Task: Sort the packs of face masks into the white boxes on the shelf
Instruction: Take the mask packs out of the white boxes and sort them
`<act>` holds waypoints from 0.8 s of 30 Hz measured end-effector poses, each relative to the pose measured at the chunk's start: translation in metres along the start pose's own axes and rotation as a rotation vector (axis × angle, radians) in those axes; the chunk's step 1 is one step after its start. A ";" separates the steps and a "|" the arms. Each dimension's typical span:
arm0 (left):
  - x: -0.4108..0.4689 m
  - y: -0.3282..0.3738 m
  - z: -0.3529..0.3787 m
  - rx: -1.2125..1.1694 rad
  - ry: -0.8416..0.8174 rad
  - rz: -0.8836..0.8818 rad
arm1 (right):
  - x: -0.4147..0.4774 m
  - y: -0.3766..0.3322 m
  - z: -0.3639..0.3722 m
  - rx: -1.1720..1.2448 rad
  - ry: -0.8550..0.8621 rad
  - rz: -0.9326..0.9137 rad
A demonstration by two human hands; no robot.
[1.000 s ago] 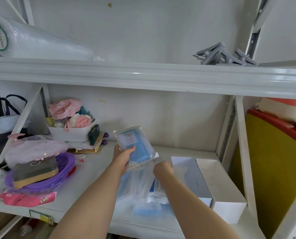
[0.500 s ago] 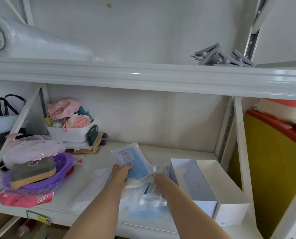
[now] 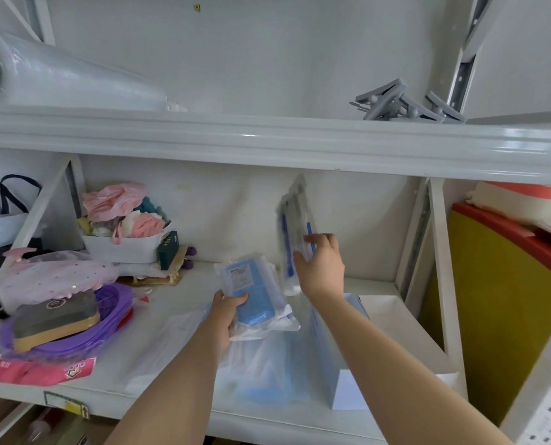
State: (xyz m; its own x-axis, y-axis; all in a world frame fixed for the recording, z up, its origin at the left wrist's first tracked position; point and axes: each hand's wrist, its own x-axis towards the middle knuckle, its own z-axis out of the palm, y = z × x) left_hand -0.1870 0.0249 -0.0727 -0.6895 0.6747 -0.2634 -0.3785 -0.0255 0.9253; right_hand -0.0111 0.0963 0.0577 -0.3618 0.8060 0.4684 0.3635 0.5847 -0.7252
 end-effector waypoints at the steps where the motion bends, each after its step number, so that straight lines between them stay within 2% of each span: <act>1: -0.014 0.007 0.008 -0.003 -0.005 0.027 | 0.000 0.000 0.000 0.110 0.006 0.014; 3: -0.037 0.018 0.023 -0.001 -0.012 0.043 | -0.002 0.004 0.005 0.289 -0.070 0.122; 6: -0.051 0.024 0.035 -0.070 -0.093 -0.003 | -0.014 0.018 0.019 0.371 -0.264 0.304; 9: -0.061 0.029 0.033 -0.098 -0.162 0.015 | -0.028 0.035 0.024 0.463 -0.308 0.420; 13: -0.076 0.032 0.029 0.115 -0.306 0.014 | -0.035 0.046 0.029 0.540 -0.377 0.587; 16: -0.083 0.032 0.026 0.201 -0.322 0.044 | -0.034 0.049 0.022 0.623 -0.481 0.683; 20: -0.090 0.044 0.029 0.206 -0.422 0.037 | -0.036 0.041 0.004 0.763 -0.676 0.563; 24: -0.098 0.066 0.043 0.371 -0.475 0.055 | -0.038 0.048 0.006 0.666 -0.722 0.356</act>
State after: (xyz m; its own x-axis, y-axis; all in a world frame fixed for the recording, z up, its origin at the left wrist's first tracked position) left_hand -0.1175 -0.0108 0.0257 -0.3187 0.9374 -0.1403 -0.0506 0.1310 0.9901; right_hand 0.0147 0.0927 0.0020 -0.8331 0.5471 -0.0807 0.0825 -0.0213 -0.9964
